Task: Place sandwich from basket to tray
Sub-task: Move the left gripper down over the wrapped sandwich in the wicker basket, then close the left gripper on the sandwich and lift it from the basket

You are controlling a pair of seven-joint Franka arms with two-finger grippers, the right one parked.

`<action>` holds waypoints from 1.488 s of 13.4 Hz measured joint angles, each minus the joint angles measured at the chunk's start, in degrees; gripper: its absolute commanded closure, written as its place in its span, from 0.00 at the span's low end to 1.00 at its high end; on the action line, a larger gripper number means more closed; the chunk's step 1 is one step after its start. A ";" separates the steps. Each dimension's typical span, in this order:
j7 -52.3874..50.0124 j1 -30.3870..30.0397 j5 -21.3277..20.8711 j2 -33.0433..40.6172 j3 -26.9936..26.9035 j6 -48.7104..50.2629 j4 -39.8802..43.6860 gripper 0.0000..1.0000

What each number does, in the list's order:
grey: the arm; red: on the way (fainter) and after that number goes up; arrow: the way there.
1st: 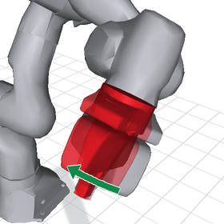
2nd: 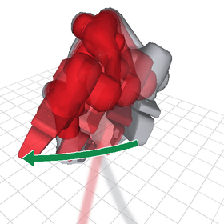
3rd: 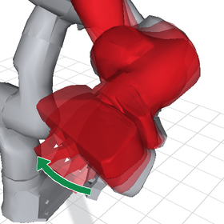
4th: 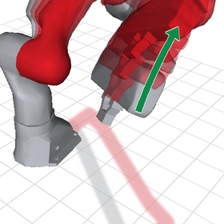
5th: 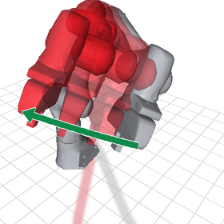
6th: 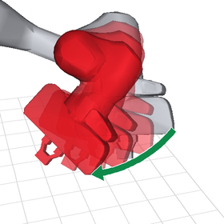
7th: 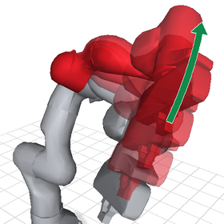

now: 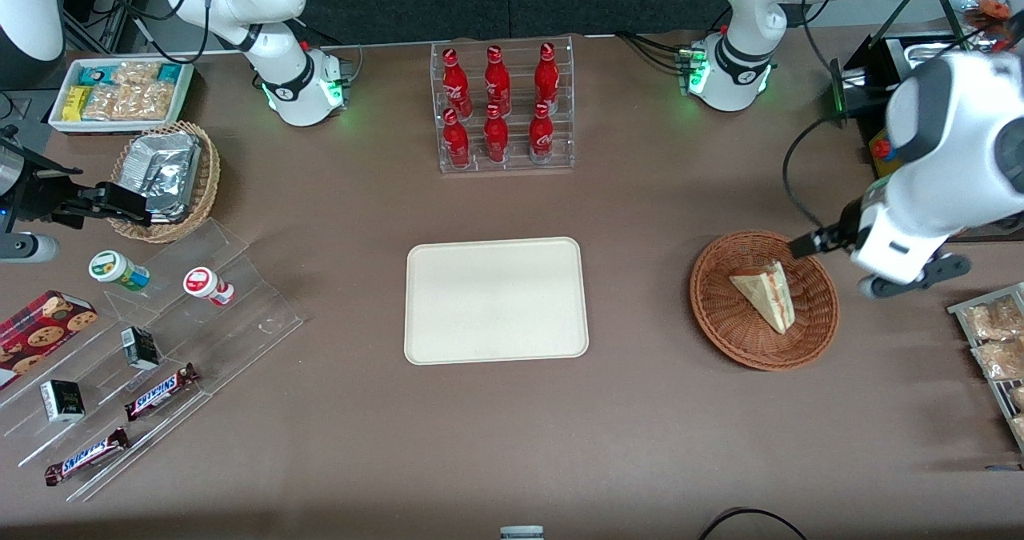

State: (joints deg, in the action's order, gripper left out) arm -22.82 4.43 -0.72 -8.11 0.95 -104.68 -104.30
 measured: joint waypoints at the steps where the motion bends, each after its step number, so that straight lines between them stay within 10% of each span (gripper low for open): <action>1: -0.84 0.00 0.00 -0.51 0.00 -4.38 -2.86 0.00; 14: -2.04 -1.88 -0.01 -11.75 -0.87 -22.27 -15.09 0.01; 17: -2.45 -1.87 0.00 -14.81 -0.86 -24.69 -15.09 0.62; 20: -4.97 -1.83 0.00 -15.12 -0.74 -25.07 -14.35 0.92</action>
State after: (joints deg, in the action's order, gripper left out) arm -27.79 2.60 -0.72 -23.23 0.21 -129.76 -118.65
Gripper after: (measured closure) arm 0.419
